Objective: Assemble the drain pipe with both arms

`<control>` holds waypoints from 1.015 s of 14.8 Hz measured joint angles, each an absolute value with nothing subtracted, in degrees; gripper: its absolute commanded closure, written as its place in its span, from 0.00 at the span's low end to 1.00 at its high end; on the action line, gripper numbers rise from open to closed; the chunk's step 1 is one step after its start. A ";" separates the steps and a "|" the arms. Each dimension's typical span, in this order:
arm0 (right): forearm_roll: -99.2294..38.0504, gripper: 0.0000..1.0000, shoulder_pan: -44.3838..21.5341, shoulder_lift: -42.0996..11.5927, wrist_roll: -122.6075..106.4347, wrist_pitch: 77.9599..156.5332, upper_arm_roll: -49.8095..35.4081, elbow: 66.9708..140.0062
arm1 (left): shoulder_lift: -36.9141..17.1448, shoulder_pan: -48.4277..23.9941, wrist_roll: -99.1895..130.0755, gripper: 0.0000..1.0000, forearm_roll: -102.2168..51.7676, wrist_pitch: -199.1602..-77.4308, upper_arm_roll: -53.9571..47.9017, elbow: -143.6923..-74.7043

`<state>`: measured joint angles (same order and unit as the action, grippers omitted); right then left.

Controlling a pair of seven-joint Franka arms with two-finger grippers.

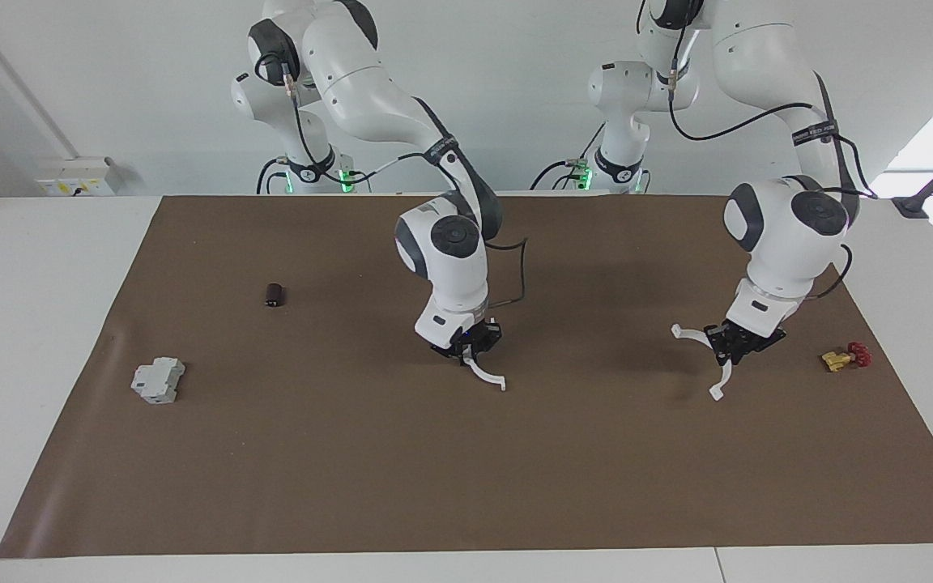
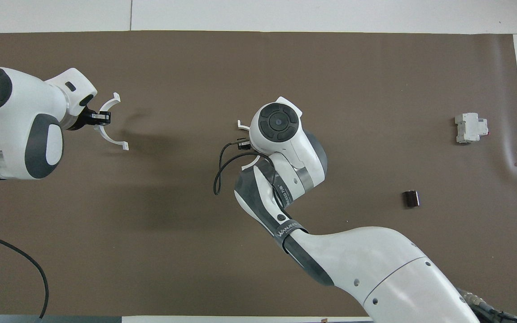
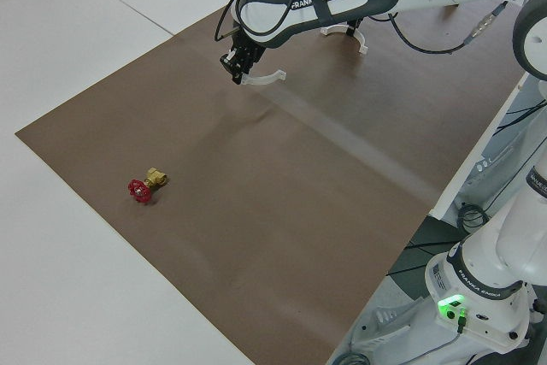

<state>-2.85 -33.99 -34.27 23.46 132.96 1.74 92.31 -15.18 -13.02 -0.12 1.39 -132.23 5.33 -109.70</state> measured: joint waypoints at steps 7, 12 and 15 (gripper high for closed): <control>-0.94 0.00 -24.81 -26.10 19.82 119.22 3.35 88.59 | -19.25 -27.86 16.14 1.00 6.03 -132.86 5.17 -107.27; -0.90 0.00 -12.56 -12.51 8.81 100.71 3.37 88.57 | -24.29 -33.17 22.87 1.00 6.32 -132.96 5.17 -102.72; -0.90 0.00 -6.83 -6.76 3.91 93.15 3.37 88.73 | -25.48 -35.13 24.52 1.00 6.47 -133.01 5.19 -102.06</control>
<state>-0.90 -6.83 -6.76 3.91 93.15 3.37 88.73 -25.48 -35.13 24.52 6.47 -133.01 5.19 -102.06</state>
